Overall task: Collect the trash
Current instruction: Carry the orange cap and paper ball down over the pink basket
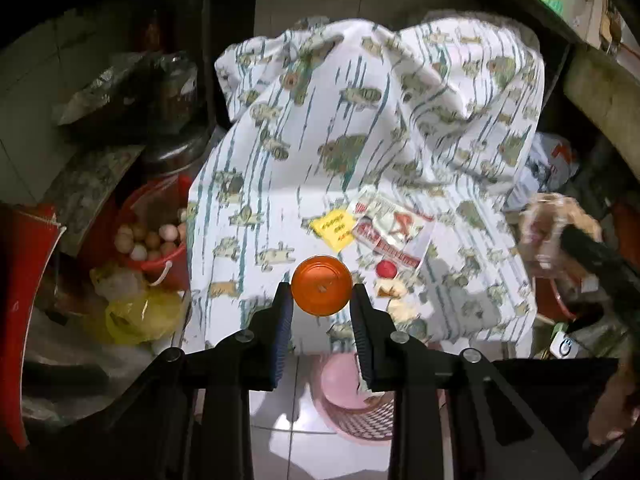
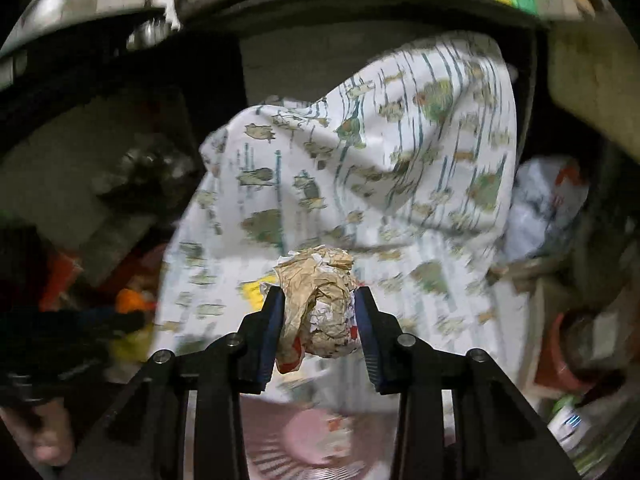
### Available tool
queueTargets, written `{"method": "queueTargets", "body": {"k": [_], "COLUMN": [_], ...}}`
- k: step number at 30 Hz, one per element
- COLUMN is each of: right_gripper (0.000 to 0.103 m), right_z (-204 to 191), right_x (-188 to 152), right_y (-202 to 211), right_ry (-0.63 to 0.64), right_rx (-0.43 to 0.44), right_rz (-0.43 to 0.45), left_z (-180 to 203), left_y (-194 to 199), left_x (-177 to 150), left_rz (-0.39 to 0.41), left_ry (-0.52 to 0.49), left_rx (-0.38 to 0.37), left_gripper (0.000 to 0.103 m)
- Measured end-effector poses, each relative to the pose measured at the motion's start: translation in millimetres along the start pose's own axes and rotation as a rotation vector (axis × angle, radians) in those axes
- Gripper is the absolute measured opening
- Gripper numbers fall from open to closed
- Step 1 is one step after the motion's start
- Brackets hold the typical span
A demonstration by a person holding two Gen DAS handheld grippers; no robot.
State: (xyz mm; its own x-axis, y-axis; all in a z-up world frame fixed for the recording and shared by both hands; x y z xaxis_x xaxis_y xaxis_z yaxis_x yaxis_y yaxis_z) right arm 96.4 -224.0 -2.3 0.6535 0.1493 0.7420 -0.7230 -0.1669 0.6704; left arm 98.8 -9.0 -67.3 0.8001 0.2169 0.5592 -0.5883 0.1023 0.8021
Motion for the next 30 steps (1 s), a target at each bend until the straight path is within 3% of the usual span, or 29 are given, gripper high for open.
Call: {"method": "queueTargets", "body": {"k": [4,10,13,17,21,23,26,28,30], "right_gripper": [0.039,0.039,0.039,0.039,0.039,0.039,0.039,0.039,0.039], "right_z": [-8.7,-32.6,-33.4,-25.7,-23.5,-21.8,-15.0,-6.2,0.9], "right_x": [-17.3,-59.6,-83.7,-119.5,-154.3,-172.8,-193.0,-207.0,-212.6], "right_y": [10.8,-3.2,-24.7,-68.1,-105.9,-124.6,-145.1,-161.4,-171.6], "right_ry": [0.047,0.175,0.109,0.013,-0.075,-0.077,-0.066,-0.123,-0.133], "right_rx": [0.009,0.017,0.115,0.187,0.252,0.206,0.124,0.119,0.083], "right_rz": [-0.010,-0.123,-0.218,-0.382,-0.521,-0.556,-0.553,-0.569,-0.552], "left_z": [-6.2,-18.5,-19.5,-13.8,-0.4,6.2,8.1,14.9,21.3], "left_y": [-16.0,-60.8,-89.7,-111.3,-121.1,-128.2,-140.7,-147.6,-152.7], "left_x": [-10.2,-27.3,-42.7,-63.2,-77.9,-82.4,-80.9,-87.6,-97.2], "left_rz": [-0.053,-0.237,-0.387,-0.480,-0.513,-0.497,-0.408,-0.426,-0.430], "left_ry": [-0.009,0.058,0.086,0.076,0.024,-0.010,-0.031,-0.055,-0.106], "left_rx": [0.027,0.039,-0.014,-0.015,-0.007,0.008,0.041,-0.003,0.012], "left_gripper": [0.028,0.028,0.028,0.028,0.028,0.028,0.028,0.028,0.028]}}
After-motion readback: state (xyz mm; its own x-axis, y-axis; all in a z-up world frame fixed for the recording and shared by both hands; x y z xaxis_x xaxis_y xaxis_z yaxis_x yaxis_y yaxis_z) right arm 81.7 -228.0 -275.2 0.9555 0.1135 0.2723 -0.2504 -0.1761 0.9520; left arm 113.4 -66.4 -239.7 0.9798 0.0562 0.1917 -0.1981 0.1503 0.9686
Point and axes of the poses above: each gripper's, at about its wrist camera, not at the fingertips, and y roughly against the way its jaws point, z to its right, x to its top, the point moved 4 cm from there along -y, roughly the way its jaws point, and after that the axes turned 11 degrees about y, right-handed, at the moved point
